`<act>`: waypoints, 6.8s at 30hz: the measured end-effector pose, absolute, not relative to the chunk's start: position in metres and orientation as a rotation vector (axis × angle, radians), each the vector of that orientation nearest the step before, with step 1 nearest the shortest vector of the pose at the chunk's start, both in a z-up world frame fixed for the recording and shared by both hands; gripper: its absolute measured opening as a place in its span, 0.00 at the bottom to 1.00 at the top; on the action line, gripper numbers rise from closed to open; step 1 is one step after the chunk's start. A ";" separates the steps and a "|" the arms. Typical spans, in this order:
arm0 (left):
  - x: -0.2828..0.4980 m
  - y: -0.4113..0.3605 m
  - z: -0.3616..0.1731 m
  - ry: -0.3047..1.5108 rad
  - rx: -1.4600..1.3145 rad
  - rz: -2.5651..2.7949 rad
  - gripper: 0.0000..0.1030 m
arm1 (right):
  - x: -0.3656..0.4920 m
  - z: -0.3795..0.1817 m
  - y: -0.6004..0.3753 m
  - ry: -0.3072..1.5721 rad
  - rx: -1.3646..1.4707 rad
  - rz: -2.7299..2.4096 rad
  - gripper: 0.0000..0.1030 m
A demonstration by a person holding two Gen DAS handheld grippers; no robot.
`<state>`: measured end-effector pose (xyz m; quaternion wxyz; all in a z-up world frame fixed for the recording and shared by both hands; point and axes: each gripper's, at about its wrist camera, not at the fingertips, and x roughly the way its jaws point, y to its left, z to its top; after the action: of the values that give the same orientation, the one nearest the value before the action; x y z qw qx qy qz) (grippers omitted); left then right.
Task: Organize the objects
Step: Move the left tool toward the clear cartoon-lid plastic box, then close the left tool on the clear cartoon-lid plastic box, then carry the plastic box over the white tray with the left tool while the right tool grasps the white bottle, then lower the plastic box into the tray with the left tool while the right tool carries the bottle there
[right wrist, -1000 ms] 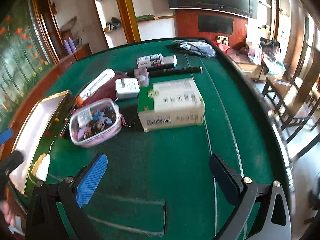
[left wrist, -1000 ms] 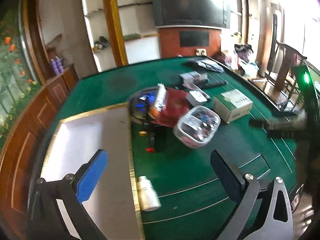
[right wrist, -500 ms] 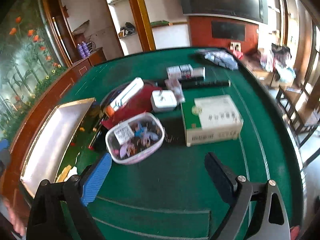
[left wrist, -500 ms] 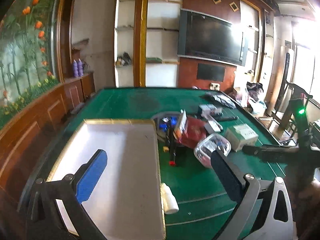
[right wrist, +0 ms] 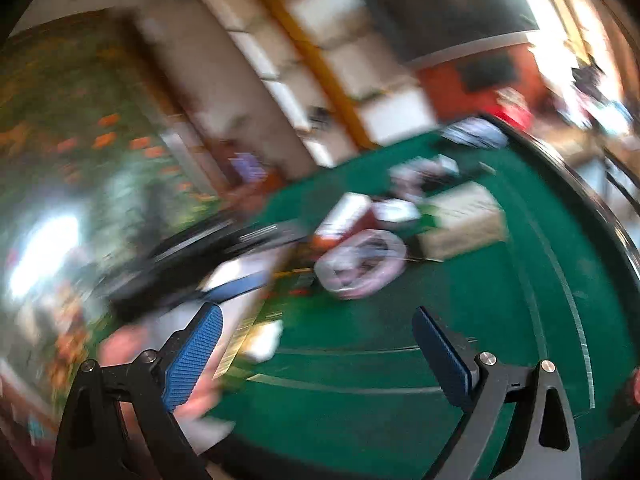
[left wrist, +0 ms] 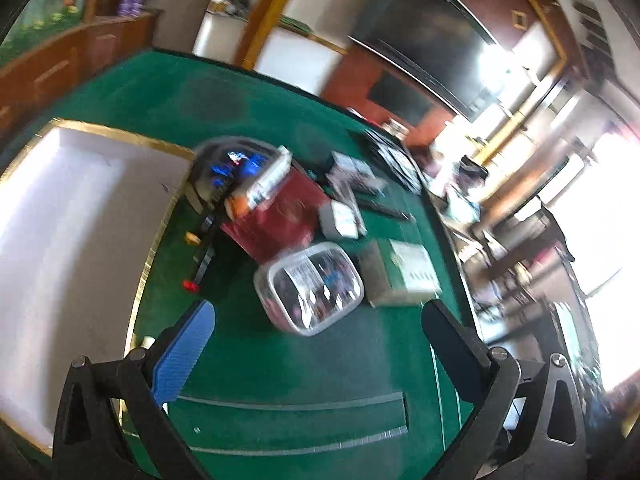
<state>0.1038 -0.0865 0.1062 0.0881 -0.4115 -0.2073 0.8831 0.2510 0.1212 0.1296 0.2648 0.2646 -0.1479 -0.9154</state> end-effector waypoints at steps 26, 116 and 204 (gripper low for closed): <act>0.081 -0.103 0.084 -0.238 -1.443 2.653 1.00 | 0.238 0.093 0.117 -0.191 0.834 -2.549 0.97; 0.051 0.019 0.030 -0.051 -1.420 2.423 0.75 | 0.196 0.073 0.215 -0.564 1.080 -2.617 0.97; -0.031 -0.297 0.058 -0.367 -1.544 2.730 0.75 | -0.047 0.048 -0.121 -0.373 1.445 -2.129 0.26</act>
<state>-0.0314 -0.2973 0.0576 -0.0081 -0.4890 -0.1162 0.8645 -0.0472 -0.1210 0.0482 0.2675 0.5354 -0.1381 -0.7891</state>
